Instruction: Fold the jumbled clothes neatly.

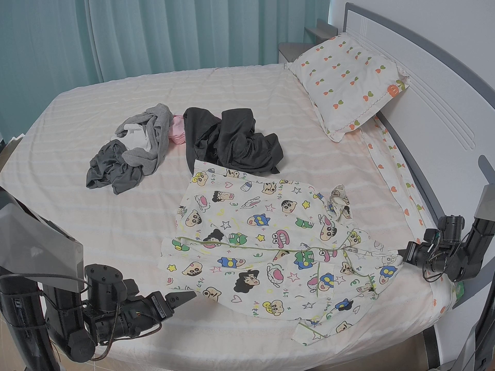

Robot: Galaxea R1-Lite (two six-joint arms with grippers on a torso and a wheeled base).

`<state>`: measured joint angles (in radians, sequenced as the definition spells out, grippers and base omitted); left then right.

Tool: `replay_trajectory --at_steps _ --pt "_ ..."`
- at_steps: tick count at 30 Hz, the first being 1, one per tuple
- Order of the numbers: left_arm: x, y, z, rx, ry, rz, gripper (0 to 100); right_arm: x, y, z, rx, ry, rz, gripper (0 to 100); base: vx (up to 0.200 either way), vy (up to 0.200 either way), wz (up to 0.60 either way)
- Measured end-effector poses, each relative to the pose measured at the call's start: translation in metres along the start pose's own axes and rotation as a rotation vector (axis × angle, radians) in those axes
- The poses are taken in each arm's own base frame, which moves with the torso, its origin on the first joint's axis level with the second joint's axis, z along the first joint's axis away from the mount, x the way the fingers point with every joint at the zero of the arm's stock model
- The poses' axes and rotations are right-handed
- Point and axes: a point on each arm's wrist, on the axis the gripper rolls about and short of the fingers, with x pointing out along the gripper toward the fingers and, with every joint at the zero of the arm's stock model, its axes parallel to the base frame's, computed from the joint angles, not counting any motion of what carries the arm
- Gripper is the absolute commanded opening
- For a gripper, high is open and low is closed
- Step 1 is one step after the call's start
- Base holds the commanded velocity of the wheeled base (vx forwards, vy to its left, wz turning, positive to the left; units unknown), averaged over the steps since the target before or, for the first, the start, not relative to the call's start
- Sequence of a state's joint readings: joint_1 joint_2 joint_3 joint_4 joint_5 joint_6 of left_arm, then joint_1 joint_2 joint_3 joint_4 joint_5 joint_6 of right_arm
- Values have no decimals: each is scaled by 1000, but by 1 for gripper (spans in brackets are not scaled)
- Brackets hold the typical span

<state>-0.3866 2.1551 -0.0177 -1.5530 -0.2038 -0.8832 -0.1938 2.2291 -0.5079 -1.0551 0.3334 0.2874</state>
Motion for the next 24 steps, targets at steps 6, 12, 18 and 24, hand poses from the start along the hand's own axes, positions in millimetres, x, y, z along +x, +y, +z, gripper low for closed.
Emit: replay_trajectory --at_steps 6,12,18,24 --pt "0 0 0 -1 0 0 100 0 -1 -8 -9 -2 -160 0 0 0 0" --pt "0 0 0 -1 0 1 100 -2 3 -21 -35 22 -236 0 0 0 0" --pt "0 0 0 -1 -1 1 100 -6 8 -34 -63 52 -293 100 0 0 0" --pt "0 0 0 -1 -1 1 100 -12 15 -30 -94 -22 -280 100 0 0 0"
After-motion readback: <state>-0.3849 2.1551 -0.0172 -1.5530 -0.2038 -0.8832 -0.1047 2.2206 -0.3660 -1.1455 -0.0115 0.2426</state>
